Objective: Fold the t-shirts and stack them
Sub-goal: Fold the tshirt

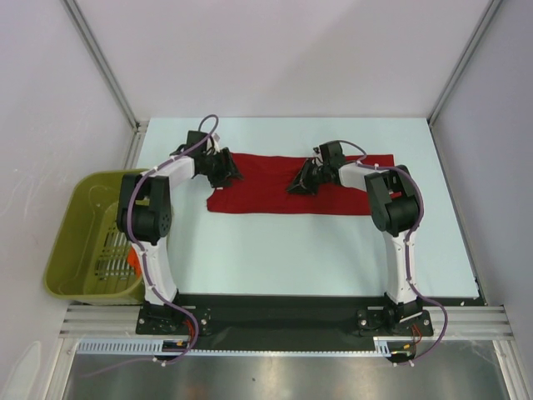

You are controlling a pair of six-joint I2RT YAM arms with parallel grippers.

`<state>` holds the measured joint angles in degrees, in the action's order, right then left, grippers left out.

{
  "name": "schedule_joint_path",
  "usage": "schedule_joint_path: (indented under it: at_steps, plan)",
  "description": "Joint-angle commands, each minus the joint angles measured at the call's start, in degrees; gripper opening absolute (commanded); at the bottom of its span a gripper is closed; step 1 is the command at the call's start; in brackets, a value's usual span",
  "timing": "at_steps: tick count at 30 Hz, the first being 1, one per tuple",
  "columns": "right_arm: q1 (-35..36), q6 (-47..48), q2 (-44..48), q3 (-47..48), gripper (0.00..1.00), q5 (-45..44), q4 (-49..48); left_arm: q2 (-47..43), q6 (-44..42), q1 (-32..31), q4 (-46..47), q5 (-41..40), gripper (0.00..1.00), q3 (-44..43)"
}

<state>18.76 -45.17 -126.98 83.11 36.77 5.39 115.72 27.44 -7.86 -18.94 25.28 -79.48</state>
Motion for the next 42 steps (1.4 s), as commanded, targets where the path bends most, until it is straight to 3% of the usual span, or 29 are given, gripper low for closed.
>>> schedule_joint_path:
  at_steps: [1, 17, 21, 26, 28, 29, 30, 32, 34, 42]
  plan:
    - [-0.3, 0.6, -0.6, 2.0, 0.17, 0.7, -0.5, 2.0, -0.4, 0.2, 0.1, 0.5, 0.61, -3.9]
    - [-0.8, 0.0, -1.3, 2.5, 0.19, 1.8, -1.1, 5.6, 0.0, -0.1, -1.4, -3.3, 0.53, -9.1]
    - [-0.9, -0.4, -1.5, 2.8, 0.19, 1.8, -1.3, 8.4, 0.5, -0.4, -3.5, -2.3, 0.37, -12.4]
    - [-1.4, -0.8, -1.6, 2.9, 0.19, 1.9, -1.4, 8.9, 1.6, -0.8, -3.1, -2.2, 0.26, -12.4]
    - [-1.4, -0.6, -1.6, 3.1, 0.19, 1.8, -1.3, 9.1, 1.5, -0.8, -3.1, -2.7, 0.17, -12.4]
    - [-1.5, -0.5, -1.8, 3.3, 0.19, 1.8, -1.2, 9.3, 1.4, -0.7, -3.3, -2.7, 0.05, -12.7]
    - [-1.6, -0.5, -1.6, 3.1, 0.19, 1.7, -1.3, 9.5, 1.3, -0.7, -3.3, -2.6, 0.0, -13.0]
    - [-1.8, -0.5, -1.7, 3.2, 0.16, 1.8, -1.2, 9.3, 1.1, -0.7, -3.4, -3.6, 0.0, -13.2]
    - [-1.9, -0.2, -1.6, 3.0, 0.01, 1.8, -0.8, 8.6, 1.3, -0.7, -2.7, -5.5, 0.0, -13.0]
    - [-2.2, -0.8, -0.4, 0.6, 0.0, 2.5, -3.0, 6.7, 1.8, -0.6, -1.9, -9.4, 0.0, -13.3]
